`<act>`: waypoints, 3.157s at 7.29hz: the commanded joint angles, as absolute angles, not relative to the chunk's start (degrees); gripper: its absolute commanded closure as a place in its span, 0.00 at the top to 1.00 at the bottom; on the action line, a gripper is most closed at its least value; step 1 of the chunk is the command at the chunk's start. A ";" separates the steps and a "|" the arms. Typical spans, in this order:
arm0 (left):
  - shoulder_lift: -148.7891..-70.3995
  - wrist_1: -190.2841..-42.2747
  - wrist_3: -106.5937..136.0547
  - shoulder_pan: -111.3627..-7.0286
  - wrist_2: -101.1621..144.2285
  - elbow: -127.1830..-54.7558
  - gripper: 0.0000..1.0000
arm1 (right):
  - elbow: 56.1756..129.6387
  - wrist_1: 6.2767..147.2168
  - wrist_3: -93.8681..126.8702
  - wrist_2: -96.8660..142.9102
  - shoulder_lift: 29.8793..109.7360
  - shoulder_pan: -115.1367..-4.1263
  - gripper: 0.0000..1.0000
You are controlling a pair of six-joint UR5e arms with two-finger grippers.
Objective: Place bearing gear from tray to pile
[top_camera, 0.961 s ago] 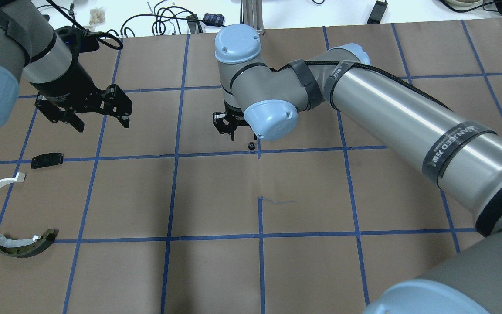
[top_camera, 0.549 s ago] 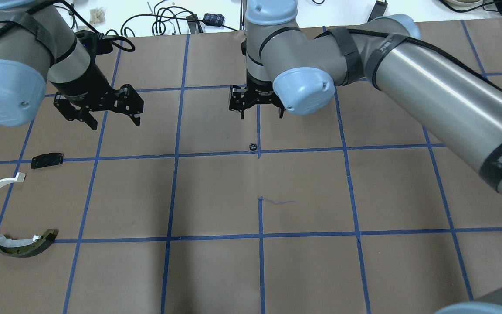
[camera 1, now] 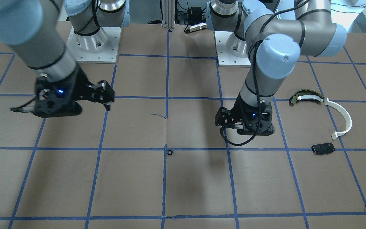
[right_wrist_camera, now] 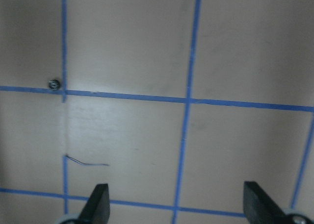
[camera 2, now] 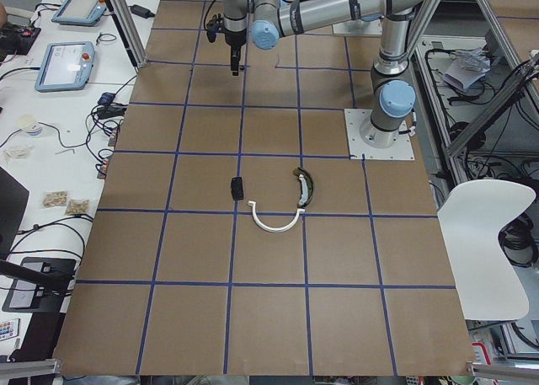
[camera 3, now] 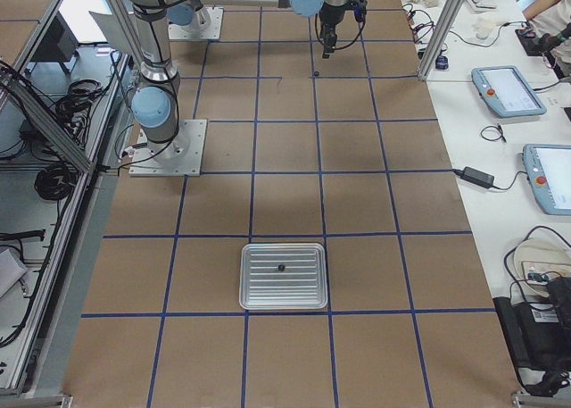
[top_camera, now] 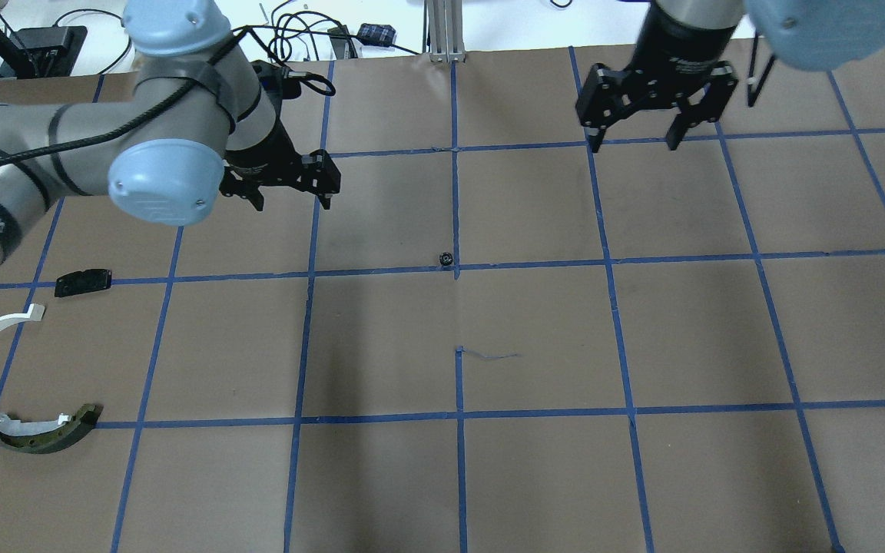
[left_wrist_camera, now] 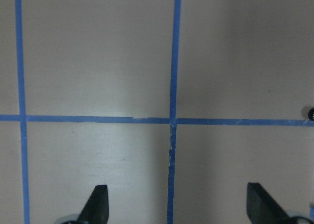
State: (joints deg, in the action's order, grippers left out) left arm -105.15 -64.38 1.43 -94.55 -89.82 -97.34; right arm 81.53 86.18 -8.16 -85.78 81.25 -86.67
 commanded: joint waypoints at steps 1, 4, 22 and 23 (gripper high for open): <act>-112.38 -57.50 1.32 -99.73 -89.82 -96.95 1.00 | 81.56 82.87 -27.25 -91.65 84.98 -71.70 0.92; -118.28 -49.77 1.58 -105.54 -89.74 -96.68 1.00 | 84.45 90.89 -43.34 -93.69 80.28 -51.82 0.91; -122.27 -51.84 2.91 -108.47 -86.83 -92.90 0.00 | 99.94 128.50 -73.21 -94.04 61.08 -31.99 0.09; -120.78 -55.51 2.55 -105.67 -87.10 -91.68 0.00 | 99.32 127.54 -72.43 -97.00 62.56 -31.99 0.10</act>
State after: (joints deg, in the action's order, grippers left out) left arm -122.40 -52.17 3.01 -108.15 -86.79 -92.81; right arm 99.97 128.31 -72.77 -94.63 61.31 -31.98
